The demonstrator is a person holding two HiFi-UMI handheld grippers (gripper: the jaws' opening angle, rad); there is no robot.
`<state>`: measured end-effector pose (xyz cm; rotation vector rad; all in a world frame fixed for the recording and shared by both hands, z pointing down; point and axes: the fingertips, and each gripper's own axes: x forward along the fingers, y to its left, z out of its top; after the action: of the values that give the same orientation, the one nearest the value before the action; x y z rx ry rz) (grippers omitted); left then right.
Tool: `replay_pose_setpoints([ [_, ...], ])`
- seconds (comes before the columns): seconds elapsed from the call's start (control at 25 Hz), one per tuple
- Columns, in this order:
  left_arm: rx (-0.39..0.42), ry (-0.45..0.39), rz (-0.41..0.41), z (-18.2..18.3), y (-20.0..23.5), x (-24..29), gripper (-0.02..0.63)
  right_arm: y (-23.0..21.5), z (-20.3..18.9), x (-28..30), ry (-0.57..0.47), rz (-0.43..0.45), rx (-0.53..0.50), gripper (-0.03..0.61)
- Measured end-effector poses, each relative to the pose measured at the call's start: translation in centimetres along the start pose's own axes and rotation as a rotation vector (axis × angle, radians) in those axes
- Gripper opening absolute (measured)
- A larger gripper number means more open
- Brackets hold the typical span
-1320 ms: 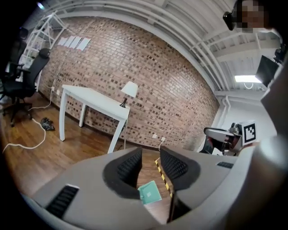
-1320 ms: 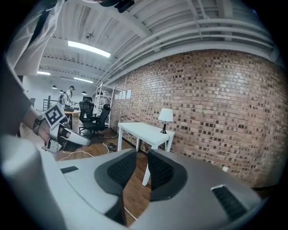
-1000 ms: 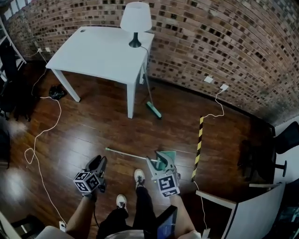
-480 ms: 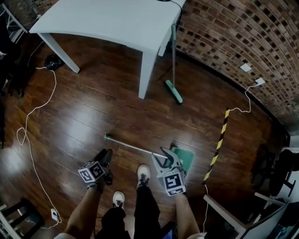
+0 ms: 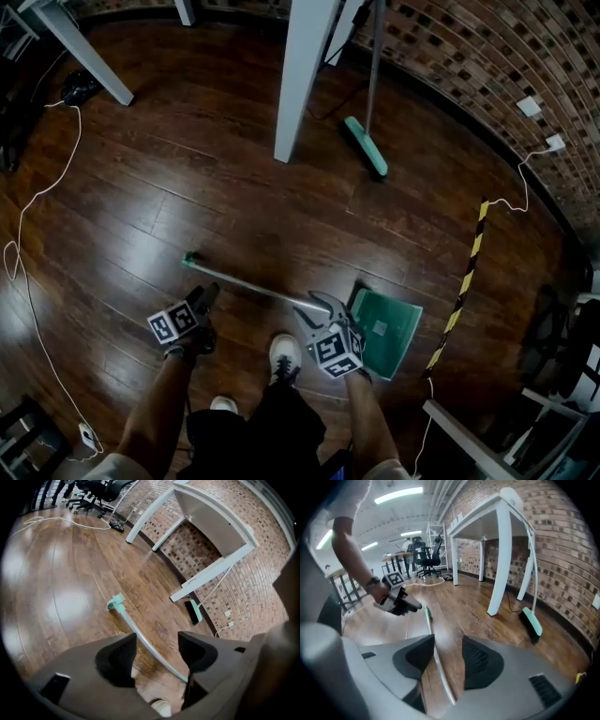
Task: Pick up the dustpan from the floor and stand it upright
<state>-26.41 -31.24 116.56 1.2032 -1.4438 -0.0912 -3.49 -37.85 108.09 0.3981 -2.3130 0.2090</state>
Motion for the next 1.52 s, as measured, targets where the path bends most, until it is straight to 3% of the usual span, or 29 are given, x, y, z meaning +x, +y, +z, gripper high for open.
replay_pose_setpoints([
  [0.2, 0.021, -0.009, -0.021, -0.6, 3.5, 4.0, 0.290, 2.0, -7.8, 5.5, 0.141, 0.045, -0.081, 0.195],
  [0.36, 0.019, -0.015, -0.045, -0.9, 4.9, 6.5, 0.290, 1.6, -11.5, 9.3, 0.203, 0.063, -0.124, 0.195],
  [0.6, 0.023, -0.039, -0.069, -0.6, 5.2, 8.0, 0.291, 3.4, -14.6, 12.6, 0.293, 0.194, -0.240, 0.216],
  [0.92, 0.028, -0.120, -0.109, 1.1, 4.9, 8.2, 0.293, 3.9, -16.0, 15.0, 0.316, 0.184, -0.224, 0.207],
  [1.0, 0.031, -0.134, -0.109, 1.4, 4.9, 7.9, 0.188, 4.0, -16.2, 15.0, 0.315, 0.162, -0.213, 0.152],
  [1.08, 0.020, -0.134, -0.118, 1.3, 4.8, 7.5, 0.163, 4.2, -16.3, 14.9, 0.312, 0.129, -0.237, 0.083],
  [1.12, 0.016, -0.132, -0.125, 1.3, 4.6, 7.2, 0.157, 4.3, -16.3, 14.8, 0.309, 0.114, -0.247, 0.081],
  [1.32, 0.036, -0.158, -0.181, 1.7, 0.9, 4.3, 0.139, 5.1, -15.5, 12.3, 0.288, 0.065, -0.203, 0.081],
  [1.52, 0.130, -0.178, -0.256, 2.7, -7.8, -1.0, 0.114, 7.0, -13.9, 6.5, 0.294, 0.041, -0.107, 0.087],
])
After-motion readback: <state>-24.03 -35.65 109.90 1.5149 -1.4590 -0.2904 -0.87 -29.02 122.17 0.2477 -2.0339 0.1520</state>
